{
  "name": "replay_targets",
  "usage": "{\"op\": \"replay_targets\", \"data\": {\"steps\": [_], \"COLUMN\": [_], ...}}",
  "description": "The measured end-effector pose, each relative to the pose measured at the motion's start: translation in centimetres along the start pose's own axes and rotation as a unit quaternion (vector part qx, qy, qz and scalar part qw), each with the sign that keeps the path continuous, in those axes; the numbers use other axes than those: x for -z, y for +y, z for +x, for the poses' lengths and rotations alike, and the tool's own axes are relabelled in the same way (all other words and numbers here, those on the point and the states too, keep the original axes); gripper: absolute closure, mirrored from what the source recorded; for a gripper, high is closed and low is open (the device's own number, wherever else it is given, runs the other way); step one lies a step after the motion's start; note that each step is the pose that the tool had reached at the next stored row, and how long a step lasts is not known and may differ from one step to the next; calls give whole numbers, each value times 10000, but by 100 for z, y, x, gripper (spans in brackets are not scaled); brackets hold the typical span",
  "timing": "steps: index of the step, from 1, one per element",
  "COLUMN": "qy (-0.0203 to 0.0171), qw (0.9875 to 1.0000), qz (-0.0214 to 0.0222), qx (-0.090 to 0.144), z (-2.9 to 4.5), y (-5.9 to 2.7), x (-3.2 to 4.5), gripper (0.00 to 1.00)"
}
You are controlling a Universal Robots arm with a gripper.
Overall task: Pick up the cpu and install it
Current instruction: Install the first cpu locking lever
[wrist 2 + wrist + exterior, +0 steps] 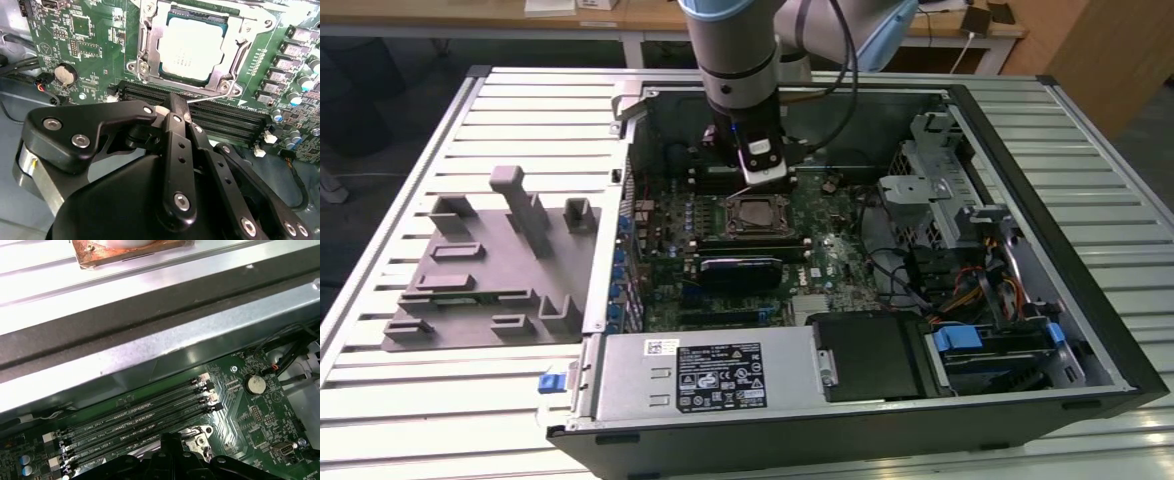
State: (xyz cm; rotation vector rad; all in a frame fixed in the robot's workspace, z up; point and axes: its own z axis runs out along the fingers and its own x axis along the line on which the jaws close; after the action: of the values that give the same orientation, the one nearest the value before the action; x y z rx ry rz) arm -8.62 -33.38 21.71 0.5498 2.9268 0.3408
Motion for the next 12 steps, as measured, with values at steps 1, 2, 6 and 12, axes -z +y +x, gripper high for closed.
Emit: {"op": "replay_targets", "data": {"steps": [1, 2, 6, 12], "qy": [-1, -3, -56, -139], "qw": [10000, 10000, 10000, 9999], "qz": [0, -1, -15, -39], "qx": [-3, -5, -15, -37], "z": [1, 2, 5, 16], "y": [2, 2, -4, 8], "x": [-3, -6, -33, -68], "gripper": [89, 89, 89, 89]}}
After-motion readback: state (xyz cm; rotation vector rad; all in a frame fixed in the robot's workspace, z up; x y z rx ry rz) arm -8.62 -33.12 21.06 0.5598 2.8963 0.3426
